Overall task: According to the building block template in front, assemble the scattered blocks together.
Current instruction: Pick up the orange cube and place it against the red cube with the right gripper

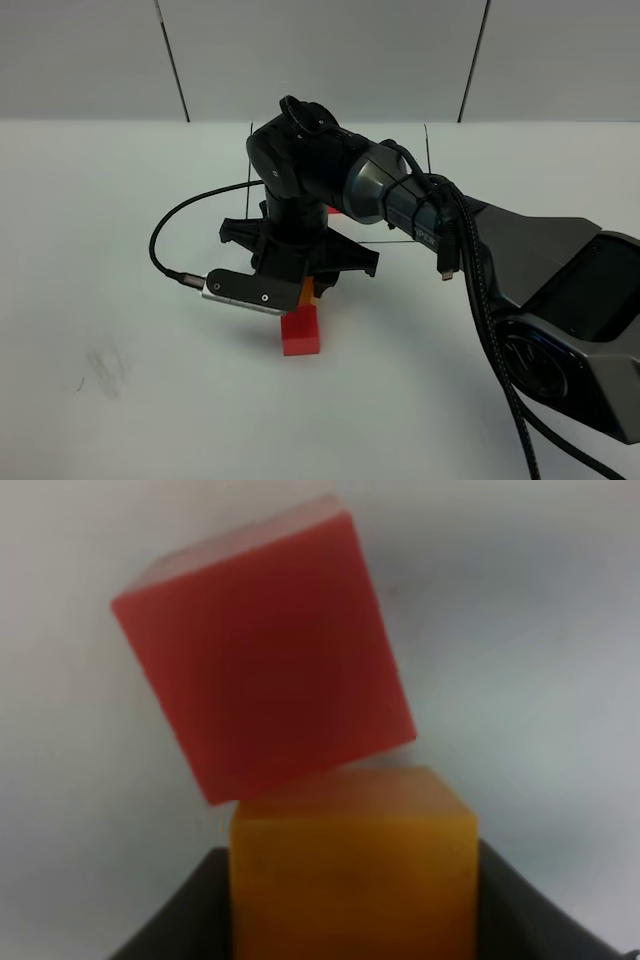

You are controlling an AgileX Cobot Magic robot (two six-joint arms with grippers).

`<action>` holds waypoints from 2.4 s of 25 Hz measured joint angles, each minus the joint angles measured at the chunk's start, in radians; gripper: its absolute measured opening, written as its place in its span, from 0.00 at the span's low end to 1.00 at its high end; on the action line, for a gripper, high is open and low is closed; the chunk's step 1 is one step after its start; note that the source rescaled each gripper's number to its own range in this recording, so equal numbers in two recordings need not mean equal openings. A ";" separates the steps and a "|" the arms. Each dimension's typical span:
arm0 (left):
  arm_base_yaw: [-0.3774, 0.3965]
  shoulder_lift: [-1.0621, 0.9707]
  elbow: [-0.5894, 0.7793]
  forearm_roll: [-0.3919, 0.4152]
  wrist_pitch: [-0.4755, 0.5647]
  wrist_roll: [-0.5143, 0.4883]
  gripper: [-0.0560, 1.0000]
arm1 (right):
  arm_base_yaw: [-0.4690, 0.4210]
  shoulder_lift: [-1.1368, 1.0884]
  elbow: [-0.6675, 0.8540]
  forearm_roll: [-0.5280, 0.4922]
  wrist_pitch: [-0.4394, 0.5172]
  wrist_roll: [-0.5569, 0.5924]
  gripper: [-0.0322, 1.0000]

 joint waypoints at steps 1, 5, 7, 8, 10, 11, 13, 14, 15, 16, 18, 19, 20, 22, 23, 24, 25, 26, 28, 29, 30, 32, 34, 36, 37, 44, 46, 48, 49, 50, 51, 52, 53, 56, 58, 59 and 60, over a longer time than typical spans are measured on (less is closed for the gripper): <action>0.000 0.000 0.000 0.000 0.000 0.000 0.06 | 0.004 0.000 0.000 -0.001 0.000 0.000 0.53; 0.000 0.000 0.000 0.000 0.000 0.000 0.06 | 0.013 0.000 0.000 -0.003 0.000 0.000 0.53; 0.000 0.000 0.000 0.000 0.000 0.000 0.06 | 0.013 0.000 0.000 -0.003 0.000 0.000 0.53; 0.000 0.000 0.000 0.000 0.000 0.000 0.06 | 0.013 0.000 0.000 -0.003 0.000 0.000 0.53; 0.000 0.000 0.000 0.000 0.000 0.000 0.06 | 0.013 0.000 0.000 -0.004 0.000 0.000 0.53; 0.000 0.000 0.000 0.000 0.000 0.000 0.06 | 0.013 0.000 0.000 -0.007 0.000 0.000 0.53; 0.000 0.000 0.000 0.000 0.000 0.000 0.06 | 0.013 0.000 0.000 -0.008 0.000 0.000 0.53; 0.000 0.000 0.000 0.000 0.000 0.000 0.06 | 0.013 0.000 0.000 -0.009 0.000 0.000 0.53; 0.000 0.000 0.000 0.000 0.000 0.000 0.06 | 0.013 0.000 0.000 -0.010 0.000 0.000 0.53; 0.000 0.000 0.000 0.000 0.000 0.000 0.06 | 0.013 0.002 0.000 -0.010 0.000 0.000 0.53; 0.000 0.000 0.000 0.000 0.000 0.000 0.06 | 0.013 0.011 0.000 -0.010 0.000 0.000 0.53; 0.000 0.000 0.000 0.000 0.000 0.000 0.06 | 0.013 0.018 0.000 -0.010 0.000 0.000 0.53; 0.000 0.000 0.000 0.000 0.000 0.000 0.06 | 0.013 0.026 0.000 -0.010 0.000 0.000 0.53; 0.000 0.000 0.000 0.000 0.000 0.000 0.06 | 0.013 0.036 0.000 -0.011 0.000 0.000 0.53; 0.000 0.000 0.000 0.000 0.000 0.000 0.06 | 0.013 0.036 0.000 -0.011 0.000 0.000 0.53; 0.000 0.000 0.000 0.000 0.000 0.000 0.06 | 0.013 0.036 0.000 -0.011 0.000 0.000 0.53; 0.000 0.000 0.000 0.000 0.000 0.000 0.06 | 0.013 0.036 0.000 -0.012 0.000 0.000 0.53; 0.000 0.000 0.000 0.000 0.000 0.000 0.06 | 0.013 0.036 0.000 -0.014 0.000 0.000 0.53; 0.000 0.000 0.000 0.000 0.000 0.000 0.06 | 0.012 0.036 0.000 -0.014 0.000 0.000 0.53; 0.000 0.000 0.000 0.000 0.000 0.000 0.06 | 0.011 0.036 0.000 -0.014 0.000 0.000 0.53; 0.000 0.000 0.000 0.000 0.000 0.000 0.06 | 0.009 0.036 0.000 -0.014 0.000 0.000 0.53; 0.000 0.000 0.000 0.000 0.000 0.000 0.06 | 0.007 0.036 0.000 -0.014 0.000 0.000 0.53; 0.000 0.000 0.000 0.000 0.000 0.000 0.06 | 0.002 0.036 0.000 -0.014 0.000 0.000 0.53; 0.000 0.000 0.000 0.000 0.000 0.000 0.06 | 0.001 0.036 0.000 -0.014 0.000 0.000 0.53; 0.000 0.000 0.000 0.000 0.000 0.000 0.06 | 0.001 0.036 0.001 -0.016 0.000 0.000 0.53; 0.000 0.000 0.000 0.000 0.000 0.000 0.06 | -0.005 0.036 0.012 -0.028 -0.003 0.000 0.53; 0.000 0.000 0.000 0.000 0.000 0.000 0.06 | -0.011 0.036 0.015 -0.029 -0.003 0.000 0.53; 0.000 0.000 0.000 0.000 0.000 0.000 0.06 | -0.019 0.036 0.018 -0.029 -0.003 0.000 0.53; 0.000 0.000 0.000 0.000 0.000 0.000 0.06 | -0.020 0.036 0.019 -0.029 -0.003 0.000 0.53; 0.000 0.000 0.000 0.000 0.000 0.000 0.06 | -0.022 0.036 0.019 -0.029 -0.003 0.000 0.53; 0.000 0.000 0.000 0.000 0.000 0.000 0.06 | -0.023 0.036 0.019 -0.029 -0.003 0.000 0.53; 0.000 0.000 0.000 0.000 0.000 0.000 0.06 | -0.023 0.036 0.019 -0.030 -0.003 0.000 0.53; 0.000 0.000 0.000 0.000 0.000 0.000 0.06 | -0.023 0.036 0.019 -0.030 -0.003 0.000 0.53; 0.000 0.000 0.000 0.000 0.000 0.000 0.06 | -0.024 0.036 0.019 -0.030 -0.003 0.000 0.53; 0.000 0.000 0.000 0.000 0.000 0.000 0.06 | -0.025 0.036 0.019 -0.028 -0.002 0.000 0.53; 0.000 0.000 0.000 0.000 0.000 0.000 0.06 | -0.025 0.036 0.019 -0.028 -0.002 0.000 0.53; 0.000 0.000 0.000 0.000 0.000 0.000 0.06 | -0.025 0.036 0.019 -0.028 -0.002 0.000 0.53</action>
